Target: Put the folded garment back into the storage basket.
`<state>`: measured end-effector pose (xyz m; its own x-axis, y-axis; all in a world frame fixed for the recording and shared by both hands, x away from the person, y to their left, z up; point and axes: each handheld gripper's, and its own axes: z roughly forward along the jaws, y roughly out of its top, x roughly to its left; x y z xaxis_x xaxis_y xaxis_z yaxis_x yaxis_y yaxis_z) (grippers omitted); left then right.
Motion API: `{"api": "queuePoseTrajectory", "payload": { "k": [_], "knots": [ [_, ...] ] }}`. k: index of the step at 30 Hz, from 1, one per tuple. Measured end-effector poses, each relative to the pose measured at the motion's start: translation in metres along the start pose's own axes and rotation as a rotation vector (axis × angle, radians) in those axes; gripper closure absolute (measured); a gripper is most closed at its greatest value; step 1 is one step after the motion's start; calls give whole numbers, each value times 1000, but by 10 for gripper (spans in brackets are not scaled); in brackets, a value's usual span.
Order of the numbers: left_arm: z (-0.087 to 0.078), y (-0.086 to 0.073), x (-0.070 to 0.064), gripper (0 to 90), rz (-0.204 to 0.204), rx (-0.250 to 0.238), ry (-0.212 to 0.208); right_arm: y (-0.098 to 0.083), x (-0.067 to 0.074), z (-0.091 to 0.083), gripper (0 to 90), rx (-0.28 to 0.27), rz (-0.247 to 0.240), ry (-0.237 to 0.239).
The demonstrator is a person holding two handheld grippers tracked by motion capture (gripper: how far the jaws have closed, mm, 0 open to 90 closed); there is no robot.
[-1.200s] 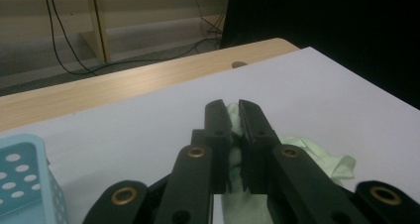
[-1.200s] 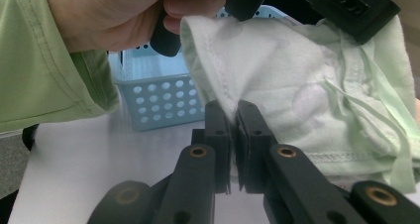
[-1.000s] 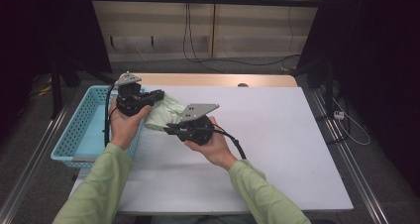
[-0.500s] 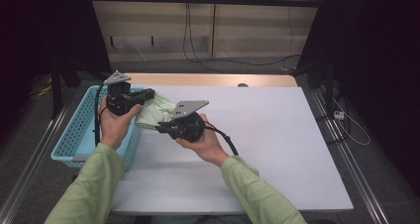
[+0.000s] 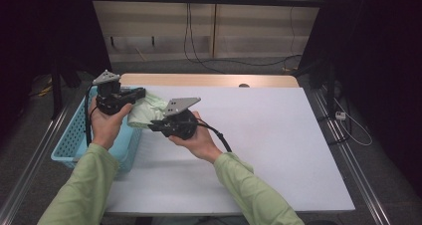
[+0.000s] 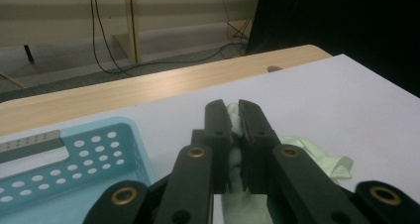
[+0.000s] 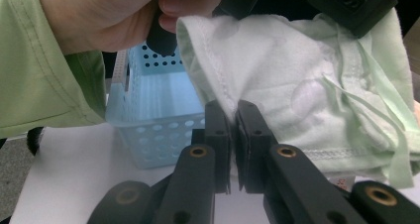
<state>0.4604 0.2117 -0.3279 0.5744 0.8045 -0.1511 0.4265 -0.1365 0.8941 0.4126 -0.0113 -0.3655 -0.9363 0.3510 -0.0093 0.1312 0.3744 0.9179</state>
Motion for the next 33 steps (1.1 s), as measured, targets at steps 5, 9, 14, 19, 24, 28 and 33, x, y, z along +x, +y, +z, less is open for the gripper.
{"api": "queuePoseTrajectory", "payload": {
  "k": [5, 9, 14, 19, 24, 28, 33],
  "knots": [
    [-4, 1, 4, 843, -4, -3, 10, 7, 1, 6, 862, -2, -10, 8],
    [-9, 0, 8, 842, -7, -7, 21, 10, 2, 11, 862, -8, -12, 15],
    [-13, -1, 13, 842, 4, 5, 35, 12, 4, 18, 862, -4, -21, 26],
    [-15, -2, 18, 843, -15, 6, 44, 15, 4, 26, 863, -5, -27, 40],
    [-22, 0, 25, 843, -10, 5, 61, 17, 4, 34, 862, -7, -31, 47],
    [-27, -2, 32, 843, -27, -7, 71, 21, 5, 40, 862, -10, -31, 52],
    [-30, -4, 39, 842, -31, 0, 83, 23, 4, 49, 862, -18, -26, 64]
  ]
}}
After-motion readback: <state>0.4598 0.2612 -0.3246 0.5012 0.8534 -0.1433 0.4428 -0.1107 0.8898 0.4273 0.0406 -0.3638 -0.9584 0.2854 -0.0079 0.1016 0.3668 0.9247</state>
